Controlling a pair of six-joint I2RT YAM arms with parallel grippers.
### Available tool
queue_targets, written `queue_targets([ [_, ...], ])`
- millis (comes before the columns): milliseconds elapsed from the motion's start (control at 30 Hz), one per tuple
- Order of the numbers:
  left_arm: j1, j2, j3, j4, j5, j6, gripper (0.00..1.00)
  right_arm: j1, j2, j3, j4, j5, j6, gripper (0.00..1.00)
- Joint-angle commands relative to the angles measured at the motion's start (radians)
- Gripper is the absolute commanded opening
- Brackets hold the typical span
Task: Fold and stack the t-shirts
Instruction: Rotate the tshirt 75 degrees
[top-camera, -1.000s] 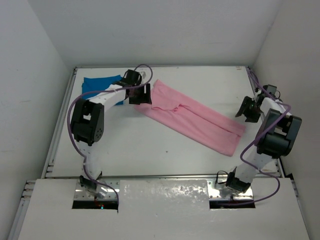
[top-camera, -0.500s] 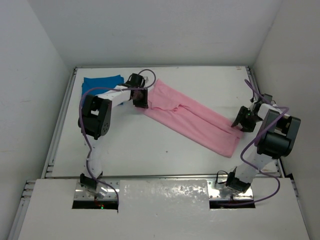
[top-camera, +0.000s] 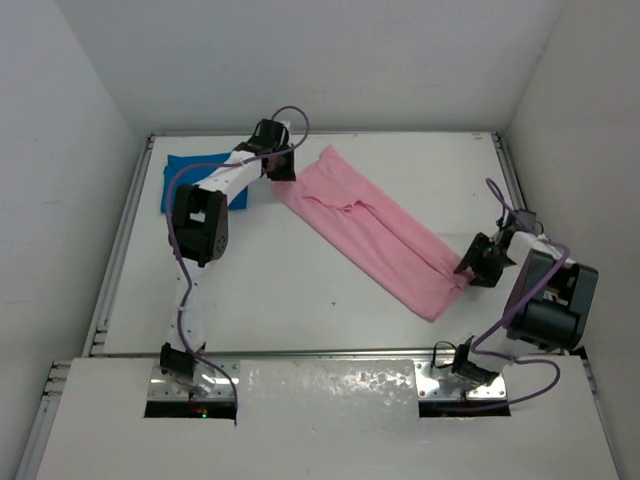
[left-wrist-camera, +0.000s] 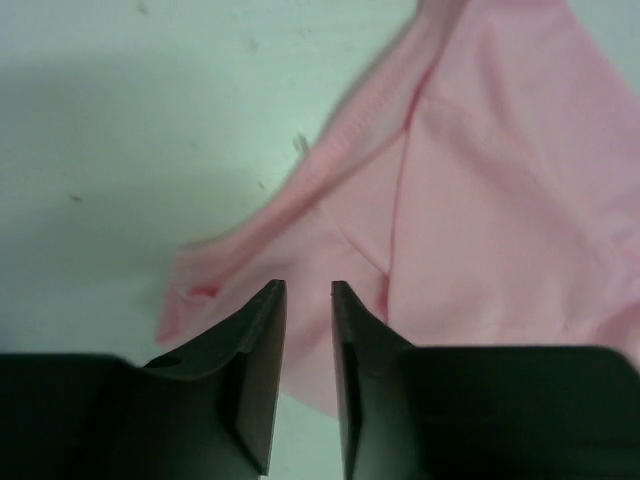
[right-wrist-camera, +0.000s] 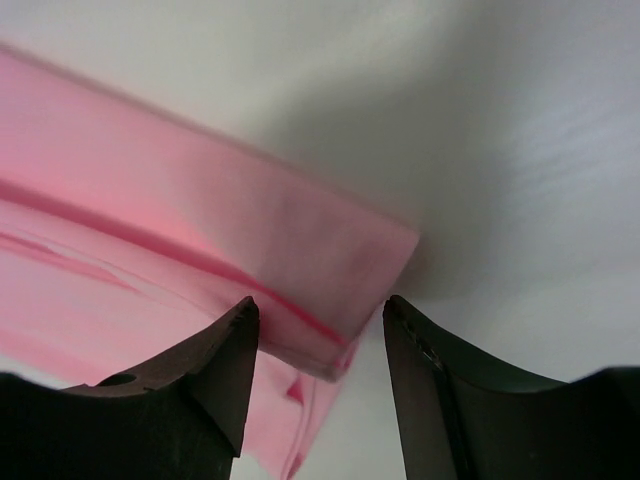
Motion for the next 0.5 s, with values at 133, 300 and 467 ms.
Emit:
queue_targets([
  [133,0.047,-0.018,0.135,-0.039,-0.006,0.03,0.49,0.12,-0.211,-0.102,-0.055,0.078,0.11,0.53],
  [300,0.042,-0.129,0.089,-0.047,0.088,0.022,0.53,0.129,-0.304,-0.061,-0.149,0.198,0.106,0.53],
  [467,-0.039,-0.18,0.045,-0.05,0.14,0.024,0.53,0.131,-0.282,-0.024,-0.127,0.217,0.103,0.52],
])
